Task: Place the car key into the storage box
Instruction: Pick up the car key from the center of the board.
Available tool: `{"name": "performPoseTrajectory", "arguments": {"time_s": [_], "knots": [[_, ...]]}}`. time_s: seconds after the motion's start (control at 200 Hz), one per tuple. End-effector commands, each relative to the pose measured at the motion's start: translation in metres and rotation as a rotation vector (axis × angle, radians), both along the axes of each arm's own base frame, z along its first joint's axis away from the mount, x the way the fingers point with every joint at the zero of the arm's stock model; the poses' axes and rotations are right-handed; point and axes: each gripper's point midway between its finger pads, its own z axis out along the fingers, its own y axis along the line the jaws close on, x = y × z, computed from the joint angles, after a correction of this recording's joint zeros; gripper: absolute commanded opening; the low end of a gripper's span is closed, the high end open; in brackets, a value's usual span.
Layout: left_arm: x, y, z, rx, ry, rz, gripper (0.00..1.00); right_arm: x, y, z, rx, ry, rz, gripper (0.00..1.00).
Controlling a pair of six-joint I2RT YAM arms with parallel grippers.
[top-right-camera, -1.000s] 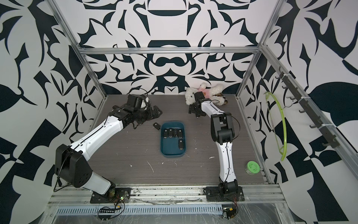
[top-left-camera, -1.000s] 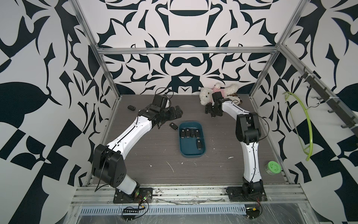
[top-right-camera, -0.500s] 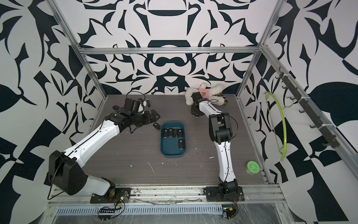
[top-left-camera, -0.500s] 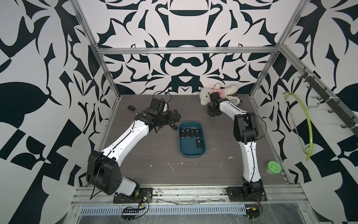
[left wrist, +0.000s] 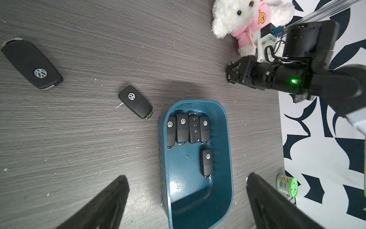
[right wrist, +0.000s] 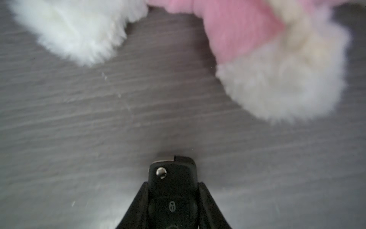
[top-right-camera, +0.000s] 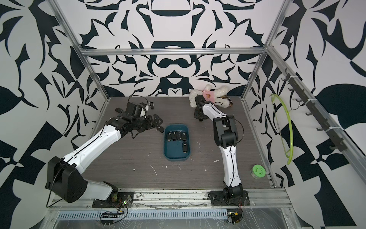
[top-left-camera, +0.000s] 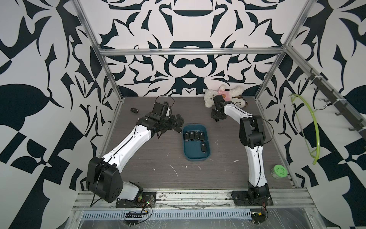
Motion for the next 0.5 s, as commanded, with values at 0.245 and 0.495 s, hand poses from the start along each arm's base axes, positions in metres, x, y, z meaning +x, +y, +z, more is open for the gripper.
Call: {"name": "performPoseTrajectory", "arguments": {"time_s": [0.245, 0.495], "knots": [[-0.008, -0.003, 0.005, -0.006, -0.006, -0.060, 0.99, -0.065, 0.047, 0.090, 0.078, -0.112, 0.008, 0.25], [-0.011, -0.010, 0.006, -0.028, -0.002, -0.106, 0.99, -0.123, 0.078, 0.117, 0.084, -0.152, 0.033, 0.25]]}}
